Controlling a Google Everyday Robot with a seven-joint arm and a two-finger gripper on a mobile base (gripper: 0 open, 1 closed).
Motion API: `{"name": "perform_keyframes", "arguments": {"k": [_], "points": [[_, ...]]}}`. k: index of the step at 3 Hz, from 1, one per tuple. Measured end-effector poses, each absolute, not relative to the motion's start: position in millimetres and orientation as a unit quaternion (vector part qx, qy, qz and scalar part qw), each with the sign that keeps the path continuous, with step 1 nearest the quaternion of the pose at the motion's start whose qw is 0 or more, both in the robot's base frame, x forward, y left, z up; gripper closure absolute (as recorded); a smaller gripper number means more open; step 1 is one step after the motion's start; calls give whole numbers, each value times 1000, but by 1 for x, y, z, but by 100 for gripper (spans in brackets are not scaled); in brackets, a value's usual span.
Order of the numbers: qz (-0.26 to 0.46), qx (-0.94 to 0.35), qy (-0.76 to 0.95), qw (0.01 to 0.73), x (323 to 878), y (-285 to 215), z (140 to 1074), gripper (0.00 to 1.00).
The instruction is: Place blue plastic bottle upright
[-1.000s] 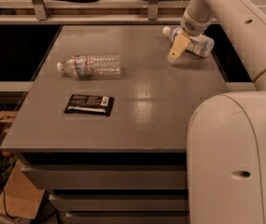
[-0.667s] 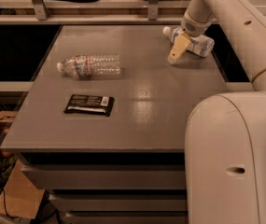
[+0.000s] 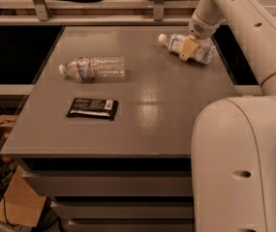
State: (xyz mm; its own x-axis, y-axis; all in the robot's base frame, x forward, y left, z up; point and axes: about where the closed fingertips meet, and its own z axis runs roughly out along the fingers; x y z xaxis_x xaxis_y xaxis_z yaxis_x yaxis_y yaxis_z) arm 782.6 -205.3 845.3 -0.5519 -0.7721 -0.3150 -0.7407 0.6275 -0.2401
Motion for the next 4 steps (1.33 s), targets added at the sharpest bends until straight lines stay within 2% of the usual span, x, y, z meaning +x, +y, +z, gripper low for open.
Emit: {"name": "perform_keyframes", "arguments": {"k": [2,3,4], "points": [[-41,-434,876,205,779,-206,858,86],[-38,-444,867,223,775,-200,879,100],[-20,-442,859,258,767,-193,906,100]]}}
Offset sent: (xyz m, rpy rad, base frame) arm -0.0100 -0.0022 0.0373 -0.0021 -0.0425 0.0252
